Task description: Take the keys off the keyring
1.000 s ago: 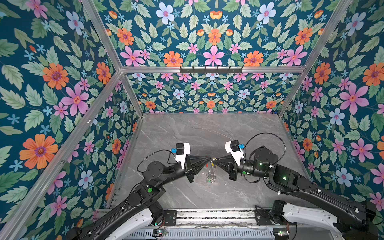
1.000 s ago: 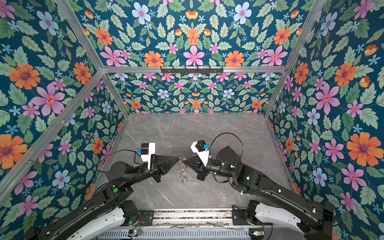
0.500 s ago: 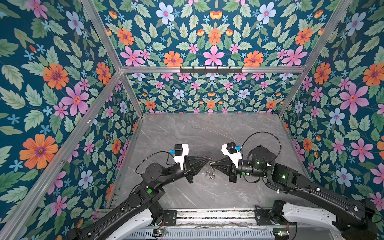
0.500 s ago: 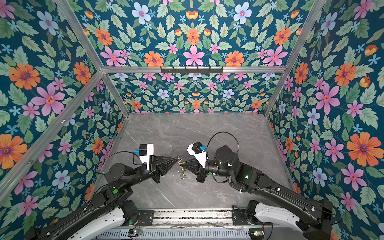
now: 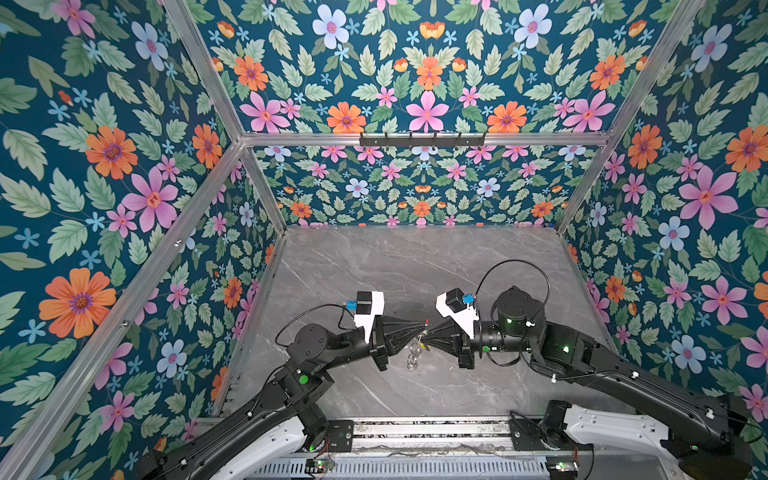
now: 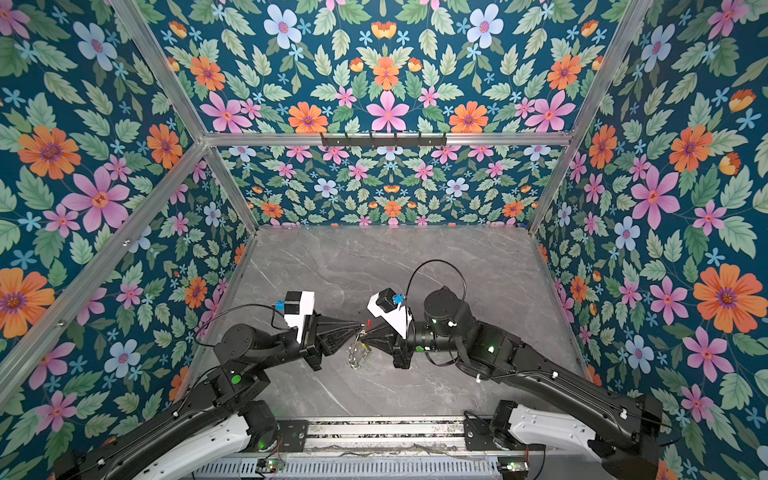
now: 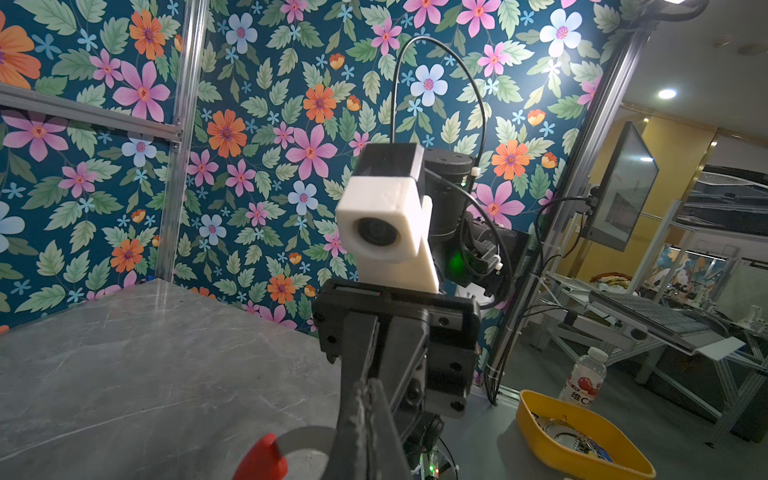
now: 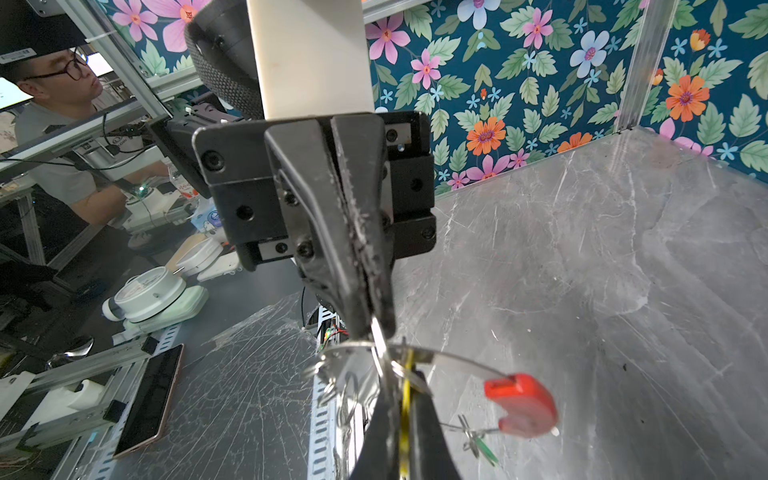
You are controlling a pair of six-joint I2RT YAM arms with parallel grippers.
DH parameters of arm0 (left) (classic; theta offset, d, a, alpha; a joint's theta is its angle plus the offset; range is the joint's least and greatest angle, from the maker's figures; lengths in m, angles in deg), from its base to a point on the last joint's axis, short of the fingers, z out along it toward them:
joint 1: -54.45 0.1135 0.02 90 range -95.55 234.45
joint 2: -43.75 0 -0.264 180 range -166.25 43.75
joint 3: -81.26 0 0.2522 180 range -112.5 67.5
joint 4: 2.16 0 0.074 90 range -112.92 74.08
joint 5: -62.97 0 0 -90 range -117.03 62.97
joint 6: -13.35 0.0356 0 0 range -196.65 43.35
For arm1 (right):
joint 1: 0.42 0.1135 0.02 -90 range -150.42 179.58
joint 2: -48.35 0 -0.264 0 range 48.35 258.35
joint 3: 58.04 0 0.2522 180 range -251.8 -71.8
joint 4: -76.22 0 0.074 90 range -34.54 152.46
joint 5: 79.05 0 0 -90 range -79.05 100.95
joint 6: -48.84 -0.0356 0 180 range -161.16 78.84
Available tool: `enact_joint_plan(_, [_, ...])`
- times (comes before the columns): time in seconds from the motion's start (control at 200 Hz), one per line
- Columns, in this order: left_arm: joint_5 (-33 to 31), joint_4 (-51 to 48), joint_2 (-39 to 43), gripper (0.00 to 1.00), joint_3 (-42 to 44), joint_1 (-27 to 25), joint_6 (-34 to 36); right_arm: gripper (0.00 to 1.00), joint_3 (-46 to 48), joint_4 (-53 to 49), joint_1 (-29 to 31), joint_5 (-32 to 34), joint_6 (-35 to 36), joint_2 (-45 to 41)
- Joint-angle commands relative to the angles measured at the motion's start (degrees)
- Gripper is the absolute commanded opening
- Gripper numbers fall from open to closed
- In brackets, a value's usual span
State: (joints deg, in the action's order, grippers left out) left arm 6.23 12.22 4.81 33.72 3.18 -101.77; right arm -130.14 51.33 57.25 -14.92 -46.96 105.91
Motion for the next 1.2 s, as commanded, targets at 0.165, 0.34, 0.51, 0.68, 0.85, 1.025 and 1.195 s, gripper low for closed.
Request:
enact_joint_plan(0.165, [1.8,3.5,-0.3,0.00,-0.9,0.0,0.0,0.00,-0.6,-2.1,0.1,0.7,0.0,-1.0])
enact_joint_plan(0.34, [1.4,3.1,0.2,0.00,-0.7,0.0,0.0,0.03,-1.0,-3.3,0.1,1.5,-0.6,-2.5])
enact_joint_plan(0.51, [1.0,3.6,0.6,0.00,-0.3,0.0,0.1,0.31,-1.2,-4.7,0.0,1.6,-1.4,-3.0])
enact_joint_plan(0.68, [1.0,3.7,0.9,0.00,-0.1,0.0,0.2,0.47,-1.5,-5.7,0.1,4.5,-1.3,-5.5])
enact_joint_plan(0.85, [1.7,4.1,0.9,0.00,0.0,0.0,-0.1,0.49,-2.1,-2.7,0.1,6.4,-0.9,-8.6])
enact_joint_plan(1.025, [2.8,5.3,0.7,0.00,0.2,0.0,-0.7,0.50,-3.9,1.7,-2.6,-1.2,-2.1,-6.2])
enact_joint_plan(1.195, [4.1,6.1,0.3,0.00,0.2,0.0,-1.4,0.50,-3.2,6.0,-5.3,-9.5,-5.2,-3.7])
